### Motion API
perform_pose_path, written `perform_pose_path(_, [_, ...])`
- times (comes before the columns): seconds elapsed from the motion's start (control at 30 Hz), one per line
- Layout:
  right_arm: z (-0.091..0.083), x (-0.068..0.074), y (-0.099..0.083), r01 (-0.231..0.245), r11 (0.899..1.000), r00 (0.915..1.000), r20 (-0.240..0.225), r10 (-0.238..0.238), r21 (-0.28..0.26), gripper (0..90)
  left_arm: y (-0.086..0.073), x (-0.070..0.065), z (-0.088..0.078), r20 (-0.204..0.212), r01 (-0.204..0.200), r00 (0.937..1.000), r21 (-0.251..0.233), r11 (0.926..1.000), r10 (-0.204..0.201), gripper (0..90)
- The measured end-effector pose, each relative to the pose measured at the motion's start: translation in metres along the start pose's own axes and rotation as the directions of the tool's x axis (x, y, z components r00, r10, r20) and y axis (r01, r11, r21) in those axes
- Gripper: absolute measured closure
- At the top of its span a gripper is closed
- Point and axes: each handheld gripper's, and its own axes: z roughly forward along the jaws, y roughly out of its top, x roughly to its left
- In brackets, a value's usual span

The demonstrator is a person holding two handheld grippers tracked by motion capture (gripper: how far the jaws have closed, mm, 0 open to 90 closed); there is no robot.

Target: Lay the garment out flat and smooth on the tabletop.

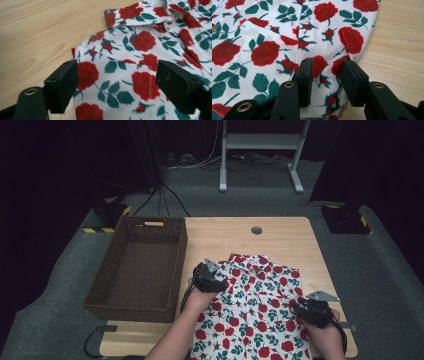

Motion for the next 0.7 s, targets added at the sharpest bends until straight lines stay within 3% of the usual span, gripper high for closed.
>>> perform_pose_path(0.07, [0.0, 0.0, 0.0, 0.0, 1.0, 1.0, -0.001, 0.0, 0.0, 61.2, 0.002, 0.002, 0.005, -0.035, -0.027, 0.999, 0.012, 0.9996, 0.028, 24.8])
perform_pose_path(0.23, [0.0, 0.0, 0.0, 0.002, 1.0, 1.0, -0.001, -0.002, -0.003, 61.2, 0.004, 0.009, 0.017, -0.092, -0.037, 0.9949, 0.049, 0.9981, 0.041, 31.1])
perform_pose_path(0.43, [0.0, 0.0, 0.0, 0.003, 1.0, 1.0, -0.002, -0.004, -0.007, 61.2, 0.002, 0.017, 0.028, -0.083, -0.024, 0.9961, 0.075, 0.9969, 0.03, 34.7])
perform_pose_path(0.7, [0.001, 0.0, -0.001, 0.001, 1.0, 1.0, 0.0, -0.001, -0.009, 61.2, 0.001, 0.023, 0.037, -0.079, -0.01, 0.9968, 0.063, 0.998, 0.015, 46.2])
